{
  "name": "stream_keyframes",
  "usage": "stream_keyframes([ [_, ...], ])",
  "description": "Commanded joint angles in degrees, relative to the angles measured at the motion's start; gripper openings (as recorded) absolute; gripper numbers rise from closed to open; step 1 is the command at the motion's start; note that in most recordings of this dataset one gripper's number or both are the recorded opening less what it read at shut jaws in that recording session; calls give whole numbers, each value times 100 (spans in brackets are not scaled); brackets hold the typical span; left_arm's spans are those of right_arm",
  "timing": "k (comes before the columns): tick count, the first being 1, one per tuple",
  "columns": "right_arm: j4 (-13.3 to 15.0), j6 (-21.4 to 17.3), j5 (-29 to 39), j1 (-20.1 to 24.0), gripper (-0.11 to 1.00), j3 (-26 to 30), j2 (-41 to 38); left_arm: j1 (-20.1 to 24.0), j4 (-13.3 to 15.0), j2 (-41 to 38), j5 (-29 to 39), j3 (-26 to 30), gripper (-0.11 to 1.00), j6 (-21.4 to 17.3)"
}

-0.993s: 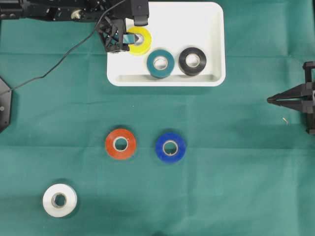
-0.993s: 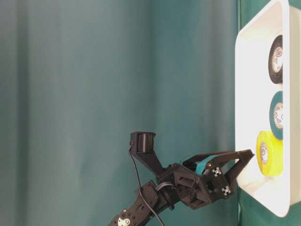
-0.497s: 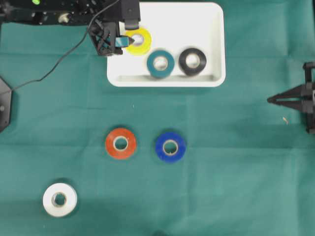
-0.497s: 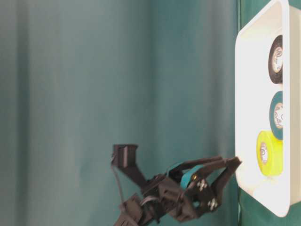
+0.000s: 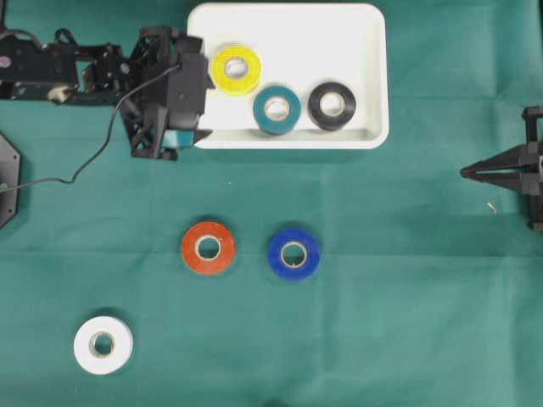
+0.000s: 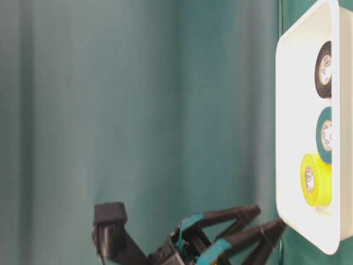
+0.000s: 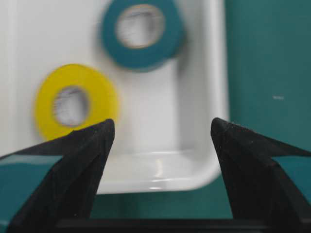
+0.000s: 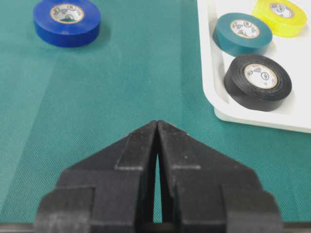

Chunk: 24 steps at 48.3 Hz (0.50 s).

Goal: Put the tape into the white case with the left arm.
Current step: 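Withdraw the open left gripper back to the left side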

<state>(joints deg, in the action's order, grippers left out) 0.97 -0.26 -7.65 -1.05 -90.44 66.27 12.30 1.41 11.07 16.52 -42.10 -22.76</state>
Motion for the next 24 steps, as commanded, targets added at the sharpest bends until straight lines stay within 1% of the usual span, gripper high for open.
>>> stream_keyframes([
  [1, 0, -9, -62, 0, -9, 79, -35, -185, 9, 202, -18, -53, 81, 88],
  [6, 0, -9, -62, 0, -9, 79, -35, -422, 9, 316, -18, -193, 81, 237],
  [13, 0, -9, -53, 0, -9, 88, -35, -642, 9, 422, -26, -308, 81, 422],
  [24, 0, 0, -62, 0, -9, 79, -35, -782, 9, 475, -35, -404, 81, 545],
])
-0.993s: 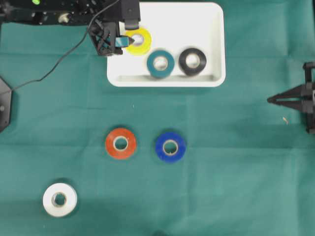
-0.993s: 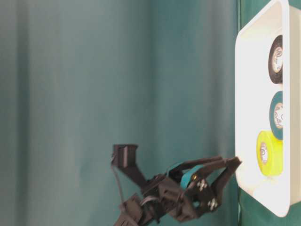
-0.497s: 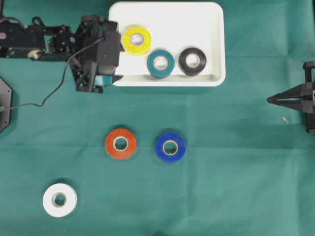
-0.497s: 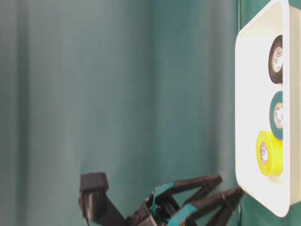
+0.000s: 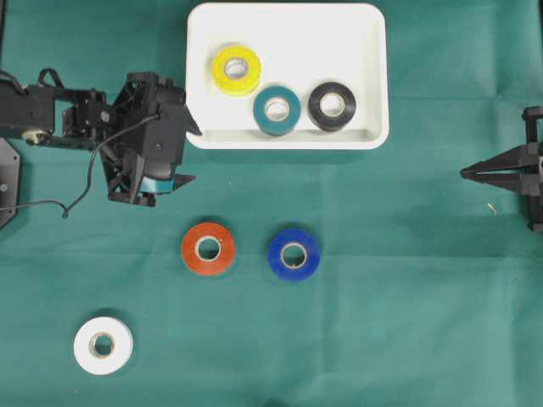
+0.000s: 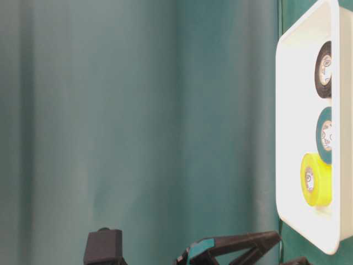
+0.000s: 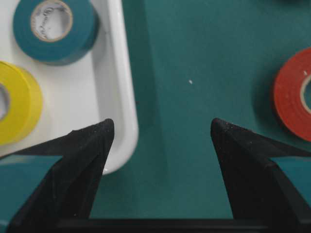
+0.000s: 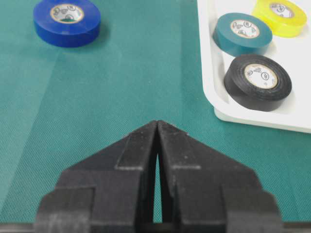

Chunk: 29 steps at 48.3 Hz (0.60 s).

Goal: Put the tape into the white case with the left arm.
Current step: 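Withdraw the open left gripper back to the left side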

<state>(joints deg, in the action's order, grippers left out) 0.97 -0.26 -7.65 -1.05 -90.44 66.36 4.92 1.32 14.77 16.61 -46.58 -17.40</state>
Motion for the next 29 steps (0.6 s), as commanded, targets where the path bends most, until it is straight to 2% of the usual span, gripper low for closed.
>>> stream_keyframes([
  [1, 0, -9, -62, 0, -9, 79, -44, -53, 18, 105, -44, 35, 81, 9],
  [16, 0, -9, -62, 0, -9, 79, -35, -70, 18, 290, -44, -149, 81, 9],
  [29, 0, -9, -62, 0, -9, 88, -44, -79, 18, 879, -44, -554, 81, 9],
])
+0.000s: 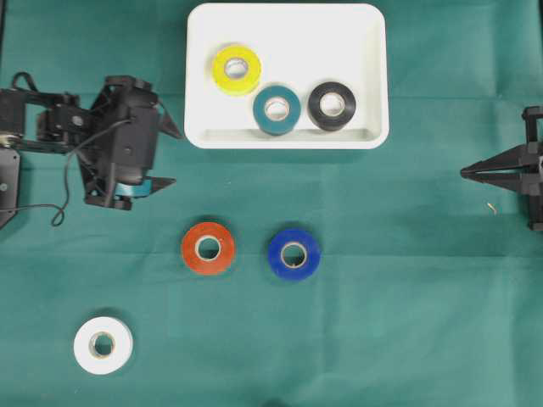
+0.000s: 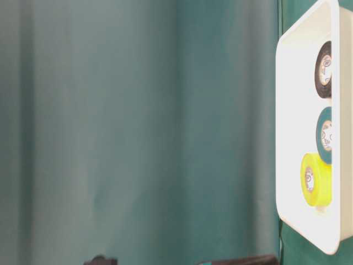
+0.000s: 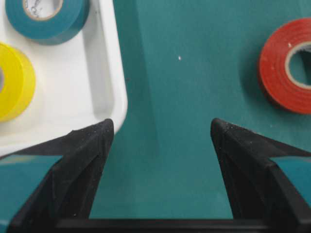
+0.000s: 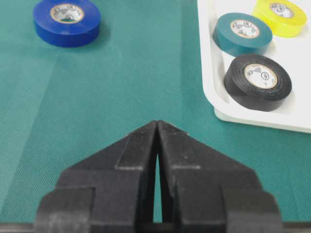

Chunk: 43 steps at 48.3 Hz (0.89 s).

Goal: Put the tape into the white case with the left arm.
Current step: 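Withdraw the open left gripper back to the left side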

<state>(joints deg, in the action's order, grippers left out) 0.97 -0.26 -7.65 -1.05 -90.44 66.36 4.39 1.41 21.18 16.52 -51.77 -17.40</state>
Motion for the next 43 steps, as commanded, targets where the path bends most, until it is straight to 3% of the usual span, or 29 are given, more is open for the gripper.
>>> stream_keyframes([
  [1, 0, -9, -62, 0, -9, 88, -44, -26, 9, 299, -35, -70, 81, 9],
  [23, 0, -9, -53, 0, -9, 88, -44, -123, 18, 1415, -62, -896, 81, 18],
  [43, 0, -9, -62, 0, -9, 79, -44, -290, 18, 1441, -220, -993, 81, 149],
])
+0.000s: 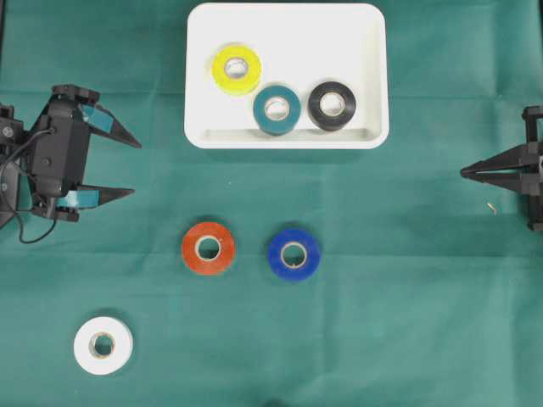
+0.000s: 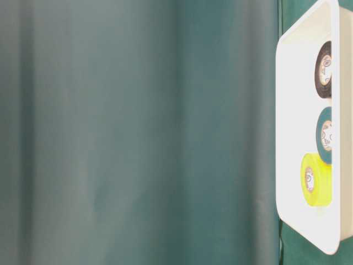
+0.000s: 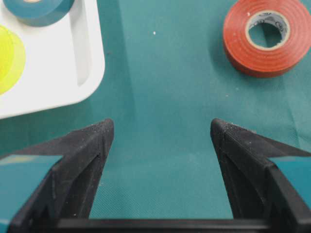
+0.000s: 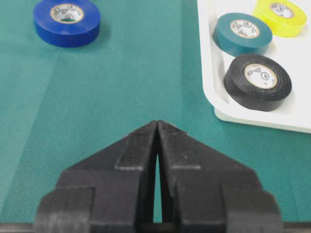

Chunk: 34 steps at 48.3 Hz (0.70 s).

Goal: Put the tape into the white case with the left arm.
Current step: 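Withdraw the open left gripper back to the left side, then move the left gripper down to the red roll and grip its hole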

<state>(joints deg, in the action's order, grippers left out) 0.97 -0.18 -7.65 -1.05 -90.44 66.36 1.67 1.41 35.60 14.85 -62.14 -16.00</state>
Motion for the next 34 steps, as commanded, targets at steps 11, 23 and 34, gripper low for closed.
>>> stream_keyframes([
  [11, 0, -18, -62, 0, -9, 79, -44, -18, 18, -9, -53, 26, 81, 9],
  [23, 0, -18, -62, -9, -9, 79, -44, -88, 18, -88, -237, 70, 81, 9],
  [34, 0, -18, -62, 0, -9, 79, -44, -202, 18, -457, -404, 202, 81, 9],
])
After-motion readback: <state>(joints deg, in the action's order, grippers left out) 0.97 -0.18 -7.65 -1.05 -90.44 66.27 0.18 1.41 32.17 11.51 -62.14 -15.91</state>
